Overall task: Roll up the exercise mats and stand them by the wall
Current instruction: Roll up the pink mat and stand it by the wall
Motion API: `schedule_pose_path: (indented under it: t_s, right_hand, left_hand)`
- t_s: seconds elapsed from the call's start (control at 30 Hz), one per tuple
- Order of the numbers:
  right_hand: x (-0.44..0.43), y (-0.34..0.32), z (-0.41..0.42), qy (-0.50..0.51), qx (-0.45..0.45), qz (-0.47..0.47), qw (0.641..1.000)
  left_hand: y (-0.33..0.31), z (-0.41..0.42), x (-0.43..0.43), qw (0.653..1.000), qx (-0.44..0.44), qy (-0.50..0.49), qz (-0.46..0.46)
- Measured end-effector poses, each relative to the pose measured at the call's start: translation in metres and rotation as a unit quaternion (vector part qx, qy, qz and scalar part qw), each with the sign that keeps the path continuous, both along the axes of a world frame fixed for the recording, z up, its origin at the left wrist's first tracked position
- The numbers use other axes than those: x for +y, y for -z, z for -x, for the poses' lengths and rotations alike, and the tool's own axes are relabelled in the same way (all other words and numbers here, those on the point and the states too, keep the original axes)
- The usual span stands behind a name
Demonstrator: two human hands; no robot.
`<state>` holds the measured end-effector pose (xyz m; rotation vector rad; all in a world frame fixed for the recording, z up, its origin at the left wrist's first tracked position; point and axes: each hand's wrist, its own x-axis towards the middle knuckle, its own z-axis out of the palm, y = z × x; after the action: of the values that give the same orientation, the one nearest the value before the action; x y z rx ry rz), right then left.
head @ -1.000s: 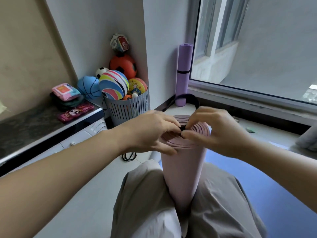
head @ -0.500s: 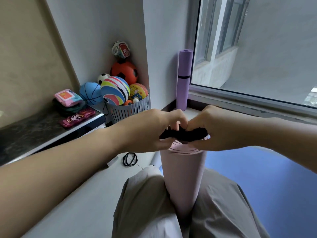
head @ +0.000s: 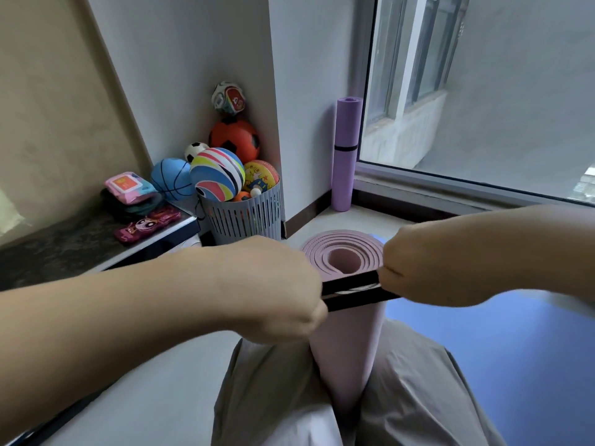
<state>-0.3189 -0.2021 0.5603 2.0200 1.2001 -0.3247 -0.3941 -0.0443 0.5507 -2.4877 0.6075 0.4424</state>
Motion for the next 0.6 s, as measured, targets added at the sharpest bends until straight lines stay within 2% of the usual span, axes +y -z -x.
schedule_pose_path:
  t_s: [0.07, 0.13, 0.23, 0.43, 0.5, 0.6]
  right_hand:
    - [-0.008, 0.006, -0.006, 0.016, -0.019, -0.008, 1.0]
    - [-0.021, 0.01, -0.007, 0.051, -0.024, -0.02, 0.998]
    - [-0.028, 0.018, -0.003, 0.15, 0.005, -0.117, 0.982]
    - [-0.027, 0.028, -0.021, 0.181, -0.044, -0.183, 0.965]
    - [-0.024, 0.03, -0.031, 0.192, -0.027, -0.194, 0.962]
    - [-0.022, 0.034, -0.053, 0.209, 0.048, -0.201, 0.956]
  left_hand:
    - [0.005, -0.001, 0.01, 0.999, 0.021, -0.038, -0.028]
    - [0.011, -0.002, 0.02, 0.996, 0.011, -0.092, -0.014]
    - [0.026, -0.005, 0.027, 0.99, -0.023, -0.142, 0.018]
    - [0.027, -0.024, 0.027, 0.974, -0.077, -0.214, 0.017]
    - [0.023, -0.037, 0.029, 0.972, -0.078, -0.218, 0.032]
    - [0.023, -0.059, 0.037, 0.971, -0.07, -0.223, 0.06]
